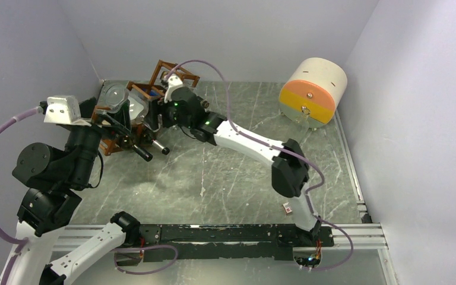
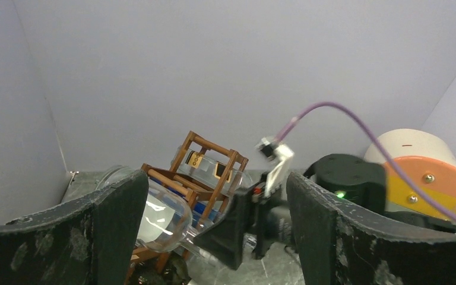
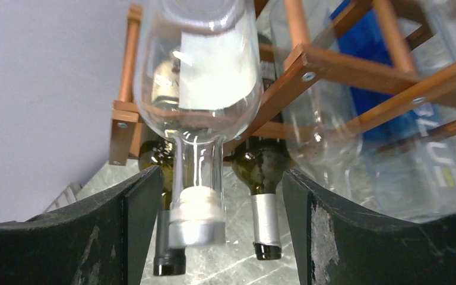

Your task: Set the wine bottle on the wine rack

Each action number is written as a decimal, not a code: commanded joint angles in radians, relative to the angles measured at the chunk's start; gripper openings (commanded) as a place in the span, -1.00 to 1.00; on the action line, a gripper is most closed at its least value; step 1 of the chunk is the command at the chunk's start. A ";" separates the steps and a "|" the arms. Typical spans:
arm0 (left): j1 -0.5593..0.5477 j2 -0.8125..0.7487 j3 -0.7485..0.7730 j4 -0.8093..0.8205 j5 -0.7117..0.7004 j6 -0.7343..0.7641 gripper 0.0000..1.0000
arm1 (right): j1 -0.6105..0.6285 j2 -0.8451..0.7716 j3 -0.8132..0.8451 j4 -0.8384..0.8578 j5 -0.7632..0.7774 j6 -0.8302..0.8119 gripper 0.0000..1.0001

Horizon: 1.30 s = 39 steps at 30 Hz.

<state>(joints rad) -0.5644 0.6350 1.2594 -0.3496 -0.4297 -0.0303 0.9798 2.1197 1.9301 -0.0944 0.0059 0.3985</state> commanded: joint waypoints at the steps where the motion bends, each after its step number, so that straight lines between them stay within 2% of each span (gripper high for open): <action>1: 0.005 0.016 0.032 -0.015 0.018 0.002 0.81 | -0.017 -0.178 -0.090 0.144 0.043 -0.003 0.54; 11: 0.005 0.038 0.006 -0.030 0.059 -0.025 0.83 | -0.112 -0.555 -0.458 0.134 0.283 -0.073 0.54; 14: 0.005 0.046 -0.018 -0.018 0.113 -0.018 0.86 | -0.165 -0.663 -0.524 0.043 0.416 -0.079 0.54; 17: 0.005 0.058 -0.046 -0.004 0.170 -0.021 0.88 | -0.246 -0.740 -0.521 -0.162 0.567 -0.051 0.54; 19: 0.005 0.067 -0.075 0.009 0.201 -0.032 0.89 | -0.291 -0.788 -0.540 -0.240 0.649 -0.065 0.54; 26: 0.005 0.096 -0.140 0.073 0.315 -0.099 0.90 | -0.443 -0.930 -0.639 -0.373 0.848 -0.105 0.69; 29: 0.005 0.107 -0.158 0.098 0.342 -0.117 0.89 | -0.549 -0.940 -0.667 -0.393 0.842 -0.103 0.71; 32: 0.006 0.120 -0.156 0.093 0.348 -0.127 0.89 | -0.584 -0.940 -0.696 -0.401 0.843 -0.094 0.71; 36: 0.005 0.125 -0.172 0.100 0.362 -0.167 0.88 | -0.655 -0.930 -0.761 -0.396 0.741 -0.067 0.71; 39: 0.006 0.136 -0.210 0.141 0.427 -0.204 0.85 | -0.691 -0.924 -0.809 -0.362 0.666 -0.063 0.56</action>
<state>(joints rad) -0.5644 0.7639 1.0878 -0.2848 -0.0975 -0.1711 0.3351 1.1870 1.1717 -0.4763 0.7609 0.3149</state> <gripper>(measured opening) 0.935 0.836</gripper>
